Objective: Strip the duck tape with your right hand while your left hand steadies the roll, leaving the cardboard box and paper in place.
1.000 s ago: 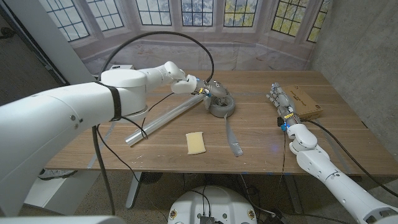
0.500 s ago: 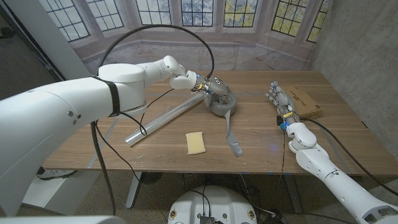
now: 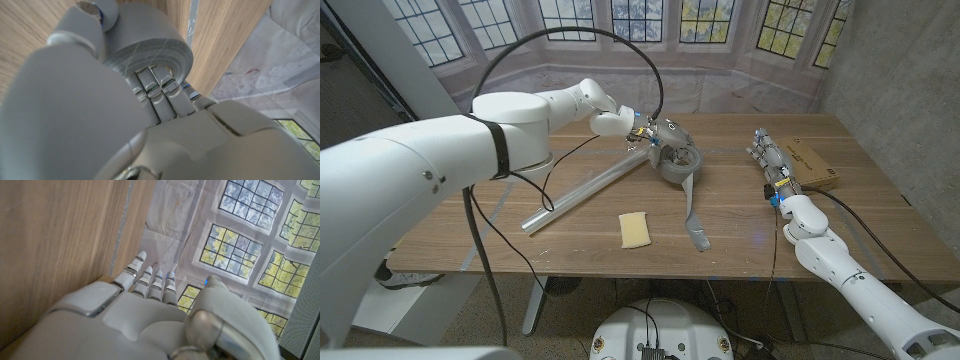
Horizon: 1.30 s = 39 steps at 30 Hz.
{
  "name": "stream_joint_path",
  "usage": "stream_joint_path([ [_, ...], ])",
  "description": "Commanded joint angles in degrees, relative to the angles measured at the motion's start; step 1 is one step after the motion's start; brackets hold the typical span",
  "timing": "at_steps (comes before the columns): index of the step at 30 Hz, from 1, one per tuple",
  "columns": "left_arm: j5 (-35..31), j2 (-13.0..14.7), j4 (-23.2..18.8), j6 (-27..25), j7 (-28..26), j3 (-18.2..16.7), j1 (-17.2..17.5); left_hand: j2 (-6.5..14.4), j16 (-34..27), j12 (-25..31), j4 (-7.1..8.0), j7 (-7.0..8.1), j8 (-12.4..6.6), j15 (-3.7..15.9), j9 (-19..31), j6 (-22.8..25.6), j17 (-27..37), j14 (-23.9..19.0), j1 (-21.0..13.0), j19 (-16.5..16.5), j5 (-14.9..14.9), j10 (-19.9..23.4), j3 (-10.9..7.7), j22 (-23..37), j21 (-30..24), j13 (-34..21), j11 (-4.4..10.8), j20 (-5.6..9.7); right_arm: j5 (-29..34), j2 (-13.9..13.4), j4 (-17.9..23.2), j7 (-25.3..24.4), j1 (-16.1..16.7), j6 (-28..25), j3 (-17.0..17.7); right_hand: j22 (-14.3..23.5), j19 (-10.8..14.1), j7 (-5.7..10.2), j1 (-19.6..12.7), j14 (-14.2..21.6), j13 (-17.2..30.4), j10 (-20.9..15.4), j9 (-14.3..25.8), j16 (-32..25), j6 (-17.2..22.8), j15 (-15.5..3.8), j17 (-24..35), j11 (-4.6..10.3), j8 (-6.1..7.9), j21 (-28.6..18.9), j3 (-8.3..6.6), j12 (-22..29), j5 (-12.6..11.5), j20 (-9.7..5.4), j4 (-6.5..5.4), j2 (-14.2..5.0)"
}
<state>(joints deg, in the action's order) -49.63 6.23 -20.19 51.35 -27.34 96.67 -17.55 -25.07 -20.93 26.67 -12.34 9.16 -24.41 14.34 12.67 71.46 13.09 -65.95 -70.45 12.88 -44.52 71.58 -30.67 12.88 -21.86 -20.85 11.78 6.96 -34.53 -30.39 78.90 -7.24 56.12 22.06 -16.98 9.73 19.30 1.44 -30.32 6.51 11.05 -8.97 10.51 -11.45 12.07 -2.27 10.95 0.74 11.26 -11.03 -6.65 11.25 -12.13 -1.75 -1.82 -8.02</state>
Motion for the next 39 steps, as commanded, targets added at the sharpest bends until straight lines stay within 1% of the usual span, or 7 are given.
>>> stream_joint_path([
  [1, 0.5, 0.8, -0.3, 4.5, -0.7, -0.4, -1.6, 27.2, -1.8, 9.9, 1.36, -5.24, -36.64, -1.12, 27.6, 5.1, 8.5, -7.4, -29.7, 0.0, 0.0, 7.7, -1.97, 1.4, -0.8, -20.5, -0.10, 0.03, 0.5, 0.0, 0.3, -0.1, -0.7, -0.4, -0.3, 0.1, 0.3, 0.19, -0.3, 0.5, 0.2, -0.6, 0.2, 0.1, 0.6, -2.17, 0.2, -0.02, -0.17, -0.1, -0.08, 0.1, 0.2, -0.36, 0.17, -0.27],
  [10, 2.0, 1.6, -0.3, 5.7, 0.3, -1.5, -1.7, 27.0, -2.2, 10.1, 1.35, -5.11, -36.81, -1.15, 27.7, 4.9, 9.2, -7.1, -29.7, -0.2, 0.3, 7.6, -2.57, 1.5, -1.4, -20.7, -0.09, -0.01, 1.0, 0.1, 0.3, -0.3, -1.7, -1.3, -0.9, 0.1, 0.3, 0.15, -0.2, 0.5, 0.2, -0.6, 0.2, 0.1, 0.6, -2.21, 0.2, -0.04, -0.17, -0.1, -0.14, 0.0, 0.2, -0.37, 0.22, -0.27],
  [19, 5.3, 2.4, -0.3, 6.4, 3.4, -3.1, -1.8, 26.7, -2.6, 10.3, 1.34, -5.10, -36.89, -1.17, 27.5, 5.0, 9.8, -7.1, -29.7, -0.5, 0.5, 7.6, -3.16, 1.6, -2.0, -20.6, -0.11, -0.05, 1.6, 0.3, 0.4, -0.9, -2.4, -1.9, -1.2, 0.1, 0.2, 0.19, -0.1, 0.5, 0.2, -0.6, 0.2, 0.1, 0.6, -2.20, 0.2, -0.11, -0.17, -0.1, -0.20, 0.0, 0.3, -0.34, 0.29, -0.26],
  [20, 5.4, 2.5, -0.4, 6.6, 3.4, -3.1, -1.8, 26.6, -2.7, 10.4, 1.35, -5.19, -36.48, -1.17, 26.9, 4.8, 10.0, -7.1, -29.6, -0.6, 0.5, 7.6, -3.31, 1.6, -2.2, -20.7, -0.11, -0.04, 1.7, 0.3, 0.5, -1.0, -2.5, -1.9, -1.2, 0.1, 0.2, 0.19, -0.1, 0.5, 0.2, -0.6, 0.2, 0.1, 0.6, -2.20, 0.2, -0.10, -0.17, -0.1, -0.21, 0.0, 0.3, -0.35, 0.29, -0.26],
  [28, 6.7, 2.8, -0.5, 7.9, 4.1, -3.4, -2.2, 26.4, -3.0, 10.5, 1.36, -5.38, -36.83, -1.18, 27.2, 4.9, 10.5, -7.0, -29.6, -0.8, 0.7, 7.5, -3.85, 1.7, -2.8, -20.7, -0.14, -0.09, 2.2, 0.3, 0.9, -1.5, -2.8, -2.2, -1.4, 0.1, 0.2, 0.16, -0.1, 0.5, 0.2, -0.6, 0.2, 0.1, 0.6, -2.18, 0.2, 0.04, -0.17, 0.0, -0.25, 0.0, 0.3, -0.35, 0.34, -0.26],
  [33, 10.1, 3.2, -0.5, 9.4, 8.7, -5.0, -2.0, 26.2, -3.2, 10.7, 1.35, -5.28, -36.64, -1.19, 26.7, 4.9, 10.8, -7.0, -29.6, -1.0, 0.9, 7.5, -4.21, 1.7, -3.2, -20.8, -0.15, -0.07, 2.5, 0.2, 1.2, -1.7, -2.8, -2.3, -1.4, 0.1, 0.2, 0.17, -0.1, 0.5, 0.2, -0.6, 0.2, 0.1, 0.6, -2.18, 0.2, 0.04, -0.18, 0.0, -0.29, 0.0, 0.3, -0.35, 0.37, -0.27],
  [39, 16.8, 4.0, -0.8, 12.0, 17.0, -8.2, -1.3, 26.0, -3.4, 10.8, 1.34, -5.17, -36.63, -1.21, 26.5, 4.8, 11.2, -6.9, -29.6, -1.2, 1.0, 7.6, -4.65, 1.7, -3.7, -20.8, -0.13, -0.18, 2.8, -0.1, 1.6, -1.7, -2.9, -2.3, -1.5, 0.1, 0.2, 0.17, 0.0, 0.5, 0.2, -0.6, 0.2, 0.1, 0.5, -2.18, 0.2, -0.11, -0.20, -0.1, -0.33, 0.0, 0.3, -0.36, 0.42, -0.25],
])
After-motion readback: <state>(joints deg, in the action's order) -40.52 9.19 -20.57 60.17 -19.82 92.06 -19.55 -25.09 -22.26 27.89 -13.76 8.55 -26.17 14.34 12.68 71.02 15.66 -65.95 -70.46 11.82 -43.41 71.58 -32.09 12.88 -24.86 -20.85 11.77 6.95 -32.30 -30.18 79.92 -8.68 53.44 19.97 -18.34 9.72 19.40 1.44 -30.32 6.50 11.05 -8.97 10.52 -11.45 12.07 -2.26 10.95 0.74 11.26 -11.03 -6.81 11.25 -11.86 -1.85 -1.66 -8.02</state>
